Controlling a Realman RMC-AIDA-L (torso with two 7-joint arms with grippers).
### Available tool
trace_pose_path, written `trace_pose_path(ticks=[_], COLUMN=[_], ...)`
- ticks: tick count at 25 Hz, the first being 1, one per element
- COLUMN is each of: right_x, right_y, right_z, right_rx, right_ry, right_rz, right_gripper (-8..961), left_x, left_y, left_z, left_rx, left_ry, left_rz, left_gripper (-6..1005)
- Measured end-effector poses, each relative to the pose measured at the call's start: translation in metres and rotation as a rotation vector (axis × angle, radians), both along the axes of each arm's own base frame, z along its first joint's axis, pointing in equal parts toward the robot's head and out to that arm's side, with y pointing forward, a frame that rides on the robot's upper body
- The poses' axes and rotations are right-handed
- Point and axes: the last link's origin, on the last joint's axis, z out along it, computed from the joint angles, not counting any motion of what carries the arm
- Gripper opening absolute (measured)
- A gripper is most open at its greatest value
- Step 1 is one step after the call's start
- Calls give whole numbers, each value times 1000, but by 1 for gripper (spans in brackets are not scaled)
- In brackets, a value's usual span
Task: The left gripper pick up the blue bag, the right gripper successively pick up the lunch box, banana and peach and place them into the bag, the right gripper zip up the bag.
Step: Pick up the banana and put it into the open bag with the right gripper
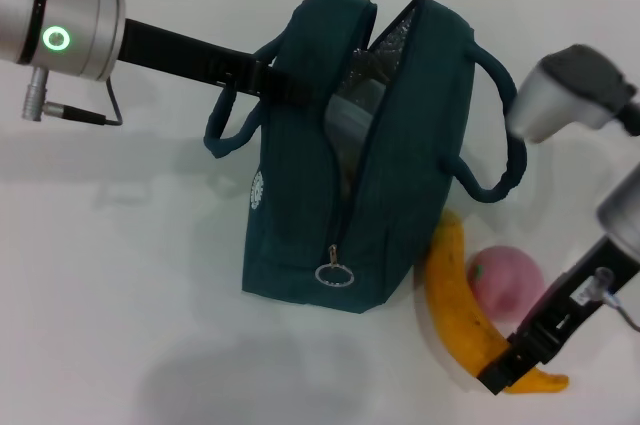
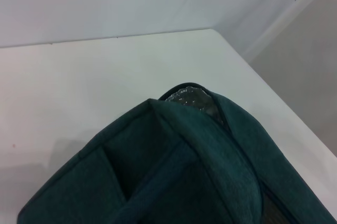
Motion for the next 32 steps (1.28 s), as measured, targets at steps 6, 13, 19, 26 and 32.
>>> trace_pose_path(ticks=[6, 13, 19, 26, 32], right_x=[18, 44, 59, 73, 71], right_y=[-3, -11, -23, -33, -40], right_z=[21, 40, 63, 73, 74], right_rx=[-13, 22, 54, 59, 20], right_ry=[204, 353, 510, 623, 698], right_rz=[-107, -169, -196, -222, -223], right_gripper=[452, 450, 449, 451, 458], left_x=[4, 12, 14, 23, 28], left_y=[2, 5, 7, 17, 22], left_z=[-1, -1, -2, -2, -2], left_rx=[4, 3, 15, 59, 79], left_ry=[-2, -4, -7, -10, -13], left_rz=[-8, -28, -31, -49, -58], left_gripper=[71, 72, 73, 75, 76])
